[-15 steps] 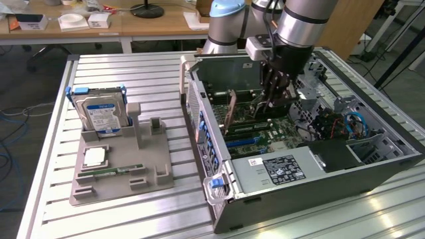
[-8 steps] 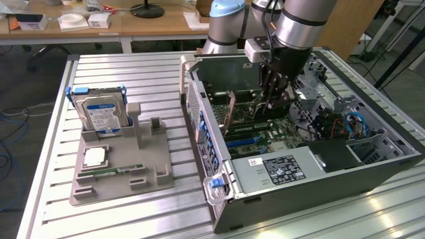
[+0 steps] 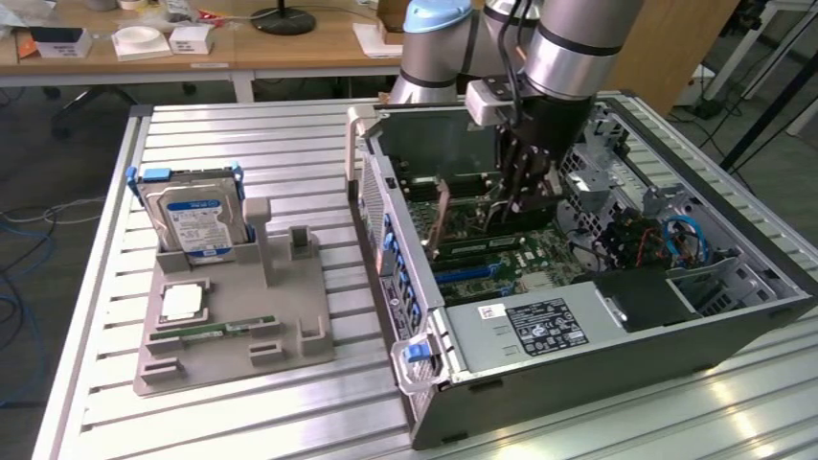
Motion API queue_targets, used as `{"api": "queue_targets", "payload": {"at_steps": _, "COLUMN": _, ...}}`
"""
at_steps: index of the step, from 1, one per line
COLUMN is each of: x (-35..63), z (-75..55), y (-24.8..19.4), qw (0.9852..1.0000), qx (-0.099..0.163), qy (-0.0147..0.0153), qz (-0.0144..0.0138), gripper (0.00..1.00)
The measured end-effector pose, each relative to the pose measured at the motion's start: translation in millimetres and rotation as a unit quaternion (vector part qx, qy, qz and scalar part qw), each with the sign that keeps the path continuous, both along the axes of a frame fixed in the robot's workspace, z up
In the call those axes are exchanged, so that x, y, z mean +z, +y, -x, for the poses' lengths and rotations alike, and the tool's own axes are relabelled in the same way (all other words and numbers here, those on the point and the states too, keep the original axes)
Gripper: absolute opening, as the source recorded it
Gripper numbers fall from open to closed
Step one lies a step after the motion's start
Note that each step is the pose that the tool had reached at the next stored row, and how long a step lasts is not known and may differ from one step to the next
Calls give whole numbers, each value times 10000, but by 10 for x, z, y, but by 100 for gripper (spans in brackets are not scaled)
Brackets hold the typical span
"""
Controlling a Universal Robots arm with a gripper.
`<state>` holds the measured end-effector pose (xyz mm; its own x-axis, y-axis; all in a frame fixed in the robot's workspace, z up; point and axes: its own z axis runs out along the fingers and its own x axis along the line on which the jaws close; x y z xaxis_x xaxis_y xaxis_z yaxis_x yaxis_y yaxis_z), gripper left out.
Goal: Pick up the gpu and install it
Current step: 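Insert the gpu into the slot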
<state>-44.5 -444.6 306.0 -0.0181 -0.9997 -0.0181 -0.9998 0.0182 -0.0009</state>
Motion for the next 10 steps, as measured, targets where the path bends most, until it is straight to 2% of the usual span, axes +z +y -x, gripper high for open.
{"api": "queue_targets", "payload": {"at_steps": 10, "x": -59, "z": 13, "y": -1, "qw": 10000, "qx": 0, "qy": -1, "qz": 2, "gripper": 26}}
